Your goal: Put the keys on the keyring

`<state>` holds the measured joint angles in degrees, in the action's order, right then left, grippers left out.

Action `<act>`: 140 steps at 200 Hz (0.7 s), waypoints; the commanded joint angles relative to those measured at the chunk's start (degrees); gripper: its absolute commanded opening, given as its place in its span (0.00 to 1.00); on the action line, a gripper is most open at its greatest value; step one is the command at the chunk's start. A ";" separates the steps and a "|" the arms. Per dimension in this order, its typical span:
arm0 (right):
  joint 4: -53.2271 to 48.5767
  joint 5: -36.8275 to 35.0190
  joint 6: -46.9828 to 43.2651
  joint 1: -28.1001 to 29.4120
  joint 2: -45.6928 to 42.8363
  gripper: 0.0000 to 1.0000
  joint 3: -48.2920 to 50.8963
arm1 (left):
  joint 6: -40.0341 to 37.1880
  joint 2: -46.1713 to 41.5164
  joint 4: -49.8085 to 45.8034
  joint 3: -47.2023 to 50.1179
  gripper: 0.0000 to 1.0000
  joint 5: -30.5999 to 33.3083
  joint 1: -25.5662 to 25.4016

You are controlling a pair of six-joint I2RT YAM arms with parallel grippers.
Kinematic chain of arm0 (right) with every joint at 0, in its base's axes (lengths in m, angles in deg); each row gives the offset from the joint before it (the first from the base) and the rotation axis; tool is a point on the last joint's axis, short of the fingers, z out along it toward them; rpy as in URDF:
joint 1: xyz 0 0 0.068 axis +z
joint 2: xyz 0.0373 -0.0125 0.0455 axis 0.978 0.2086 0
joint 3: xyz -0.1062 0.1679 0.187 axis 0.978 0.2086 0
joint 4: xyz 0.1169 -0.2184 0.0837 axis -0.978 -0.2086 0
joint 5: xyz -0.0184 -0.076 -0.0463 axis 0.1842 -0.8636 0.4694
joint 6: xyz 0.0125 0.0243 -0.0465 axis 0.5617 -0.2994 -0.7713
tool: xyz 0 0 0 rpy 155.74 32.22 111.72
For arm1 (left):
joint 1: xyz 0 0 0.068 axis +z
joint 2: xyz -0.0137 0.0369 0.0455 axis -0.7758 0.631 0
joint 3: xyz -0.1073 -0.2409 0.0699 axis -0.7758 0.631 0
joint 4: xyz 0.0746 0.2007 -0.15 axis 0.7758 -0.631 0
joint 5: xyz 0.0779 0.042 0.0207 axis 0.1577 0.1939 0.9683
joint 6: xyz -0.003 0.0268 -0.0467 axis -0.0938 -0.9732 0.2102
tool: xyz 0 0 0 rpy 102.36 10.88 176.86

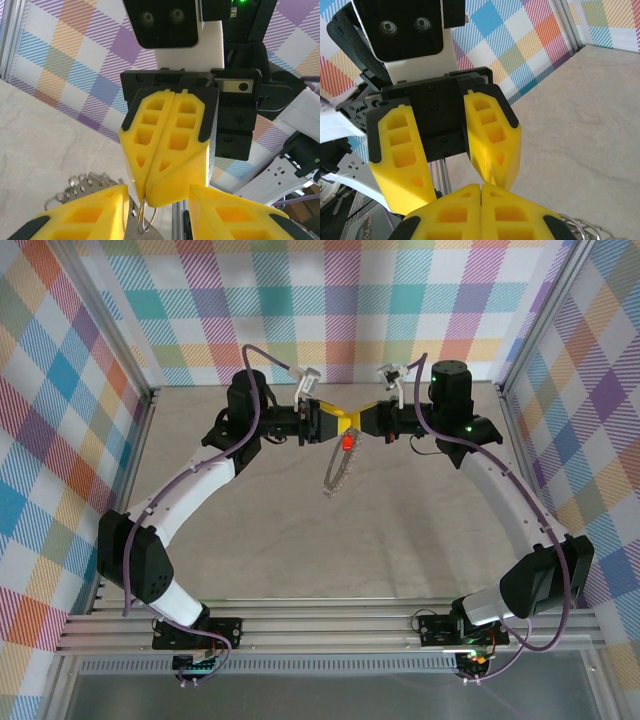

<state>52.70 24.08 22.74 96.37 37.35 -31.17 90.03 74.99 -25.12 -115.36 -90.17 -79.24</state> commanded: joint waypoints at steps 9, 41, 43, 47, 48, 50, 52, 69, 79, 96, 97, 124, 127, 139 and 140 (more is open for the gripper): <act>4.99 0.47 1.88 -1.05 -2.13 0.00 1.06 | 2.02 -0.45 4.86 1.36 0.34 0.06 -0.40; 6.60 0.45 3.13 -1.32 -2.30 0.00 1.90 | 4.50 0.27 7.96 1.71 0.24 -0.62 -0.47; 6.63 0.47 3.15 -1.30 -2.30 0.00 1.90 | 4.59 0.27 8.08 1.65 0.24 -0.69 -0.47; 6.68 0.45 3.18 -1.28 -2.29 0.00 1.99 | 4.79 0.40 8.35 1.70 0.23 -0.69 -0.47; 6.68 0.45 3.18 -1.28 -2.29 0.00 1.99 | 4.88 0.38 8.43 1.71 0.23 -0.69 -0.47; 6.66 0.46 3.23 -1.30 -2.30 0.00 1.99 | 4.90 0.47 8.55 1.65 0.23 -0.73 -0.51; 6.73 0.48 3.32 -1.28 -2.32 0.00 2.06 | 4.95 0.45 8.63 1.68 0.23 -0.81 -0.55; 7.07 0.48 3.49 -1.27 -2.38 0.00 2.26 | 5.23 0.62 9.20 1.68 0.19 -1.02 -0.86; 7.26 0.32 3.67 -1.36 -2.38 0.00 2.35 | 5.35 0.62 9.34 1.71 0.18 -1.14 -1.04; 7.56 0.37 3.86 -1.36 -2.30 0.00 2.52 | 5.46 0.73 9.81 1.84 0.17 -1.03 -1.34; 7.59 0.34 3.81 -1.36 -2.30 0.00 2.52 | 5.48 0.68 9.81 1.87 0.17 -1.04 -1.39; 8.00 0.39 4.26 -1.37 -2.21 0.00 2.70 | 5.69 0.98 10.17 1.63 0.18 -0.95 -1.83; 8.07 0.32 4.22 -1.42 -2.21 0.00 2.72 | 5.74 1.06 10.25 1.63 0.18 -0.95 -1.87; 8.14 0.27 4.29 -1.40 -2.21 0.00 2.77 | 5.84 1.17 10.52 1.63 0.19 -1.04 -2.04; 8.19 0.29 4.29 -1.43 -2.21 0.00 2.78 | 5.80 1.16 10.52 1.63 0.19 -0.99 -2.05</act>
<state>58.08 23.95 26.61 95.30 36.15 -28.66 95.21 76.15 -18.63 -114.02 -89.56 -79.63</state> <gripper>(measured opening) 0.052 0.184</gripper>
